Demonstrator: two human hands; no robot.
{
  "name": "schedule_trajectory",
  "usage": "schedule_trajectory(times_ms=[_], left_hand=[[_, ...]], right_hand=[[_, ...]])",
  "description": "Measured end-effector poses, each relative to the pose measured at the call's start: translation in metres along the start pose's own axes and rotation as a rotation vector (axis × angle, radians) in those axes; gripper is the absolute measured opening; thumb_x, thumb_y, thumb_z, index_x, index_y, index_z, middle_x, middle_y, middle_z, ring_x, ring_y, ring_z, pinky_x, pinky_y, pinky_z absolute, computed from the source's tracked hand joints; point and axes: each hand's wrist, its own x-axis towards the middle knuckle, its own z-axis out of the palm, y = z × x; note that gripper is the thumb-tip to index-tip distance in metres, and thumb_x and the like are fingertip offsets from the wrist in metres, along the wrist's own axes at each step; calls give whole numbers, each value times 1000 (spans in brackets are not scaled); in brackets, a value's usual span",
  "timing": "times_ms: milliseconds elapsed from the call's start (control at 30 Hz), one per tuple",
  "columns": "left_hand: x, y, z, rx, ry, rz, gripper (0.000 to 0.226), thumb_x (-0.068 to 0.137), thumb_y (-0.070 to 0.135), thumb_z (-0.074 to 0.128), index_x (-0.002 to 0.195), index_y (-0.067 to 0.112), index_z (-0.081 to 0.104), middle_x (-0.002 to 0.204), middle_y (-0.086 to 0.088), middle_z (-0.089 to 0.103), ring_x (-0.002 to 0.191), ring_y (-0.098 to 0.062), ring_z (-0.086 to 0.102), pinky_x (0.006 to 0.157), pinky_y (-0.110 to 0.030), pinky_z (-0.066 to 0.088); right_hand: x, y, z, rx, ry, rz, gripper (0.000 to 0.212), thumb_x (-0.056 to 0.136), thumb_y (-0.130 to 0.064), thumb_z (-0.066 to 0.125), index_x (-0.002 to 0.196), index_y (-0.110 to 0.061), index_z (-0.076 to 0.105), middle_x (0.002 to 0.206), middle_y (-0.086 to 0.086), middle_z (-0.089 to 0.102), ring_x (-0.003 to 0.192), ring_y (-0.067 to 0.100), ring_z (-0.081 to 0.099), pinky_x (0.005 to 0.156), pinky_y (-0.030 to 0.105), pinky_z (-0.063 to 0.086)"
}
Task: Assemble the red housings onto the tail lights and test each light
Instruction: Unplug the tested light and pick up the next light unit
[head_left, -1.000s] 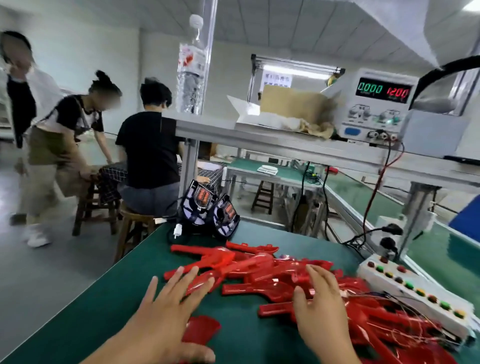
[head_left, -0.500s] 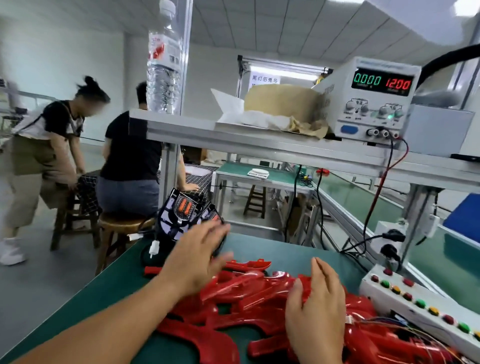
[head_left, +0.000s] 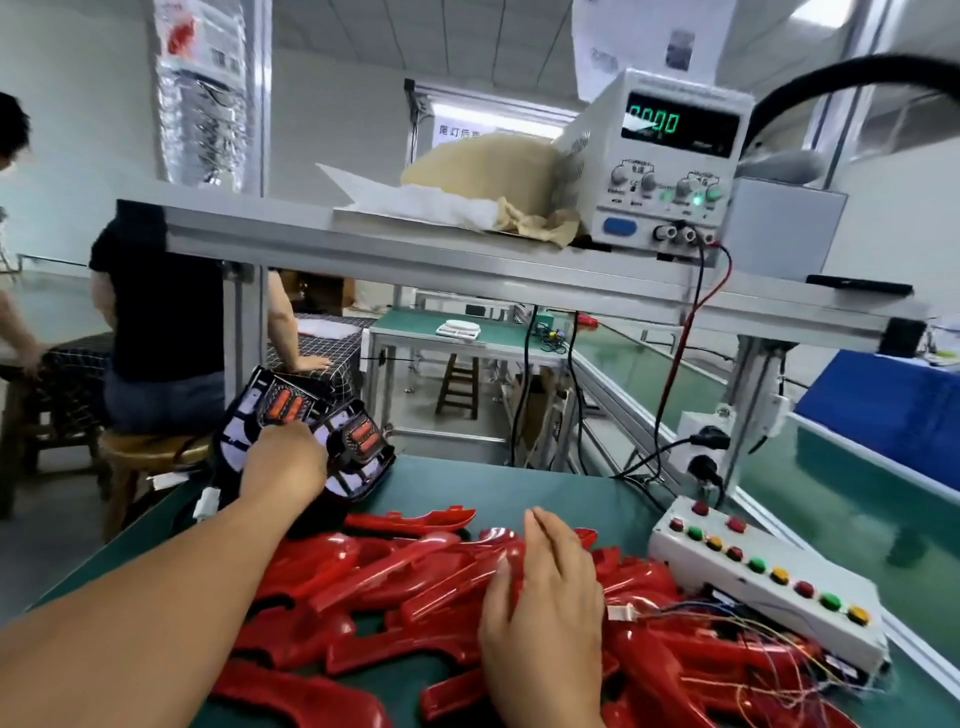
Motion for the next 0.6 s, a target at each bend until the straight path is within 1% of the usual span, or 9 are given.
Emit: schedule_trajectory(times_ms=[33,100,200,300,333,400,467,533,600], left_hand=[[-2,1,-3,-54,16,8,26,98,16,48,104,-5,61,107,-27,63,95,-41,60,70,-34,39],[-11,4,-13,-190,46,-7,29,97,20,51,103,-7,60,108,-30,63,101,-44,59,73,-36,40],[-37,7,-26,-423,49,-15,30,95,22,51,100,-5,65,101,-28,68,96,-43,65,84,-41,51],[-85,14,-33,-638,1,9,23,94,22,51,89,4,65,82,-14,70,76,-33,71,77,-47,56],[-102,17,-34,-693,-16,23,21,93,22,52,89,6,66,81,-12,69,74,-31,71,75,-47,57],[-133,24,-33,-742,-78,68,25,89,25,52,95,8,68,88,-14,70,82,-34,69,77,-47,57],[-158,29,-27,-735,-165,112,24,87,25,51,95,11,69,92,-14,71,86,-35,68,77,-47,57],[-177,32,-23,-720,-231,142,20,90,20,52,97,13,69,91,-9,73,81,-31,70,74,-44,59],[-189,35,-22,-760,-252,179,17,91,16,54,96,16,70,87,-4,73,67,-20,71,64,-38,61]], right_hand=[[0,1,0,13,-2,9,52,63,-7,86,112,-3,70,113,7,68,98,28,67,82,43,52],[-1,2,0,56,-14,23,48,71,-8,81,117,-3,67,119,7,65,105,29,63,89,43,48],[-1,5,0,133,-67,34,45,82,-12,73,124,-2,63,126,8,61,114,28,56,100,40,41],[0,4,-5,224,-137,86,46,90,-22,64,133,-6,57,135,3,52,126,19,45,107,26,27],[1,4,-7,260,-158,109,48,92,-26,62,136,-9,54,137,2,50,128,16,42,107,23,25],[2,2,-11,333,-199,161,50,94,-34,56,140,-14,51,141,0,45,132,13,38,107,22,25],[2,1,-14,401,-263,205,52,96,-38,52,143,-20,46,143,1,41,133,13,37,105,23,25],[1,0,-15,437,-336,229,52,97,-39,48,147,-25,40,144,3,37,133,14,35,103,23,25],[0,2,-14,434,-393,229,50,98,-39,46,147,-28,39,146,5,34,136,14,32,104,23,25]])
